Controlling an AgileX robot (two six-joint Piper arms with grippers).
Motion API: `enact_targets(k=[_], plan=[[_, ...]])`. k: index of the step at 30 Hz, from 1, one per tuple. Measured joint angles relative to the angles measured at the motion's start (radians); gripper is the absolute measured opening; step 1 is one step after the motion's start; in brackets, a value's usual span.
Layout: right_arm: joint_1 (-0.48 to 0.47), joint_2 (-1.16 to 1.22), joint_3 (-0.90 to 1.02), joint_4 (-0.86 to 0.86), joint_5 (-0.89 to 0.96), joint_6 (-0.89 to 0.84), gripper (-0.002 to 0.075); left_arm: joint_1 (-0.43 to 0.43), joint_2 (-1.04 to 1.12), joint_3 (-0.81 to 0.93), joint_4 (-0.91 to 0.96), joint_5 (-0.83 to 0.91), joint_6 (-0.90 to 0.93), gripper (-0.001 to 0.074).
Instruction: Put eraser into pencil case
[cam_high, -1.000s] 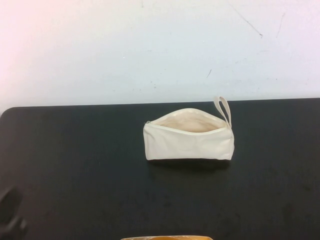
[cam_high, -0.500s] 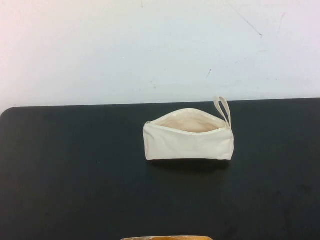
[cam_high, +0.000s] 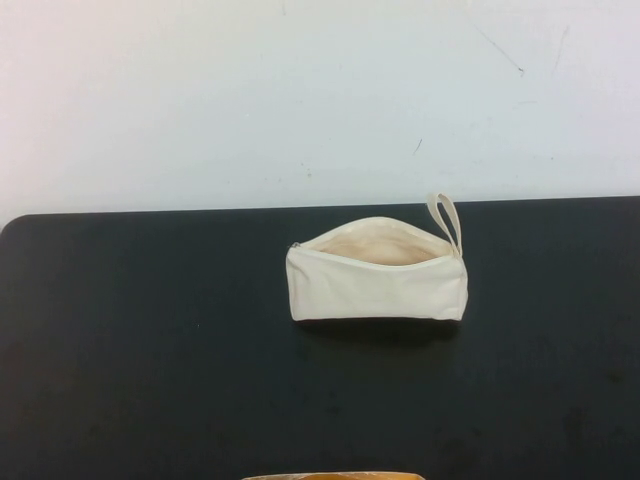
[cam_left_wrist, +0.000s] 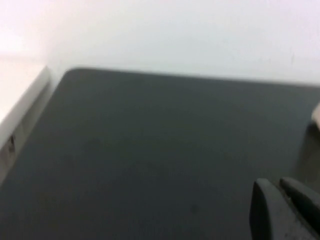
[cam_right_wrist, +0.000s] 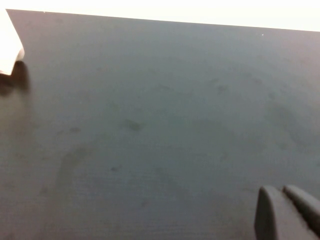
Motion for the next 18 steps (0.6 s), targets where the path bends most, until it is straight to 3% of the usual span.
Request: enact_targets(k=[5, 18], plan=[[0.000, 0.000, 0.000, 0.000, 0.000, 0.000, -0.0001, 0.000, 0.000, -0.002, -0.117, 0.093, 0.163, -0.0001], [0.000, 0.000, 0.000, 0.000, 0.000, 0.000, -0.0001, 0.000, 0.000, -0.004, -0.129, 0.104, 0.193, -0.0001]])
